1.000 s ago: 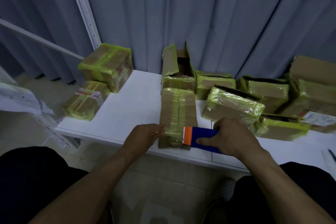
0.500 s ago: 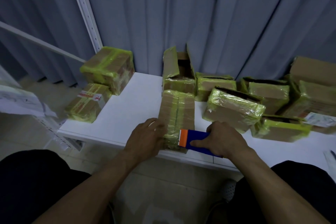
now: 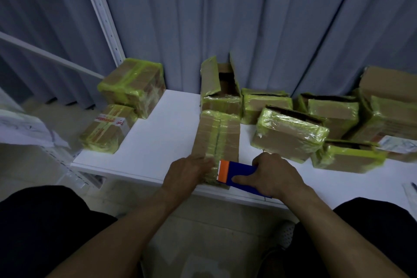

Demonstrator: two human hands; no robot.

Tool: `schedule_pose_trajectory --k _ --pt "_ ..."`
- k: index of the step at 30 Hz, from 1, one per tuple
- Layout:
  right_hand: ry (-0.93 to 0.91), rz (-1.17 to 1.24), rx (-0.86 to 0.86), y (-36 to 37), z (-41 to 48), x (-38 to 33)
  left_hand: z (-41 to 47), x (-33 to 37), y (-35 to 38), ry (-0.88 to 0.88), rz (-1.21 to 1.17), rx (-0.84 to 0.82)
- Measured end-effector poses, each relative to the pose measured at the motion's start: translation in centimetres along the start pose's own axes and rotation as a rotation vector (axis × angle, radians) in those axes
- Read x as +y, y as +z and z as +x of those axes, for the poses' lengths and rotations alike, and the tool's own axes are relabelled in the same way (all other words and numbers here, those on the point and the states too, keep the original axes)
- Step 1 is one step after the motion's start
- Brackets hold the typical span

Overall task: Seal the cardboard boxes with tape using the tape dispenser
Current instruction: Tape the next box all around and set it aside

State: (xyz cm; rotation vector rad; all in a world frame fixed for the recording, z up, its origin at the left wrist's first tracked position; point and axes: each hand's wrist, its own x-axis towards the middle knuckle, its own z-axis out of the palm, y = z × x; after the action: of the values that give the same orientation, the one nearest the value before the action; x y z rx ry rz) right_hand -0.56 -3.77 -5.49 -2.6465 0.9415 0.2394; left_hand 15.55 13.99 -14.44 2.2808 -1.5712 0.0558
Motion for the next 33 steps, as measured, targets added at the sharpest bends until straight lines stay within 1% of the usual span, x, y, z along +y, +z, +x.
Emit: schedule_pose_trajectory --k 3,7,9,12,15,21,23,25,27,30,33 --pt "-0.027 0.045 -0.010 0.2 -0.3 -0.5 -0.6 -0.4 -0.2 -0.008 0.052 -0.017" --pt "-0.063 0.105 -0.037 0.2 -1.0 -1.1 -1.0 -1.1 -1.0 -0.006 0.084 0.013" --pt "-0.058 0.080 -0.041 -0.1 -1.2 -1.1 -1.0 -1.1 -1.4 0.020 0.089 0.036" --pt "-0.029 0.052 -0.013 -1.1 -1.4 -0.5 -1.2 -1.5 -1.6 0.010 0.082 0.036" --pt "-0.007 0.045 0.003 -1.5 -1.4 0.1 -1.3 -2.5 -1.3 -0.001 0.042 0.001" --pt "0.000 -0.004 -0.024 -0.6 -0.8 -0.5 -1.4 -2.7 -1.6 0.069 0.136 0.054" --pt "-0.008 0.006 -0.038 -0.2 -0.5 -0.5 -1.1 -2.9 -1.6 0.050 0.166 0.014" --pt "-0.023 0.009 -0.047 0.2 -0.2 -0.4 -0.7 -2.8 -1.8 0.019 0.191 0.008" --pt "-0.031 0.023 -0.056 0.4 0.1 -0.2 -0.5 -2.5 -1.7 0.028 0.170 0.016" --pt "-0.044 0.030 -0.070 0.7 0.4 0.2 -0.5 -2.2 -0.8 0.114 0.110 -0.005" --pt "-0.058 0.038 -0.077 1.1 0.5 0.5 -0.5 -1.9 0.2 0.136 -0.008 0.036"
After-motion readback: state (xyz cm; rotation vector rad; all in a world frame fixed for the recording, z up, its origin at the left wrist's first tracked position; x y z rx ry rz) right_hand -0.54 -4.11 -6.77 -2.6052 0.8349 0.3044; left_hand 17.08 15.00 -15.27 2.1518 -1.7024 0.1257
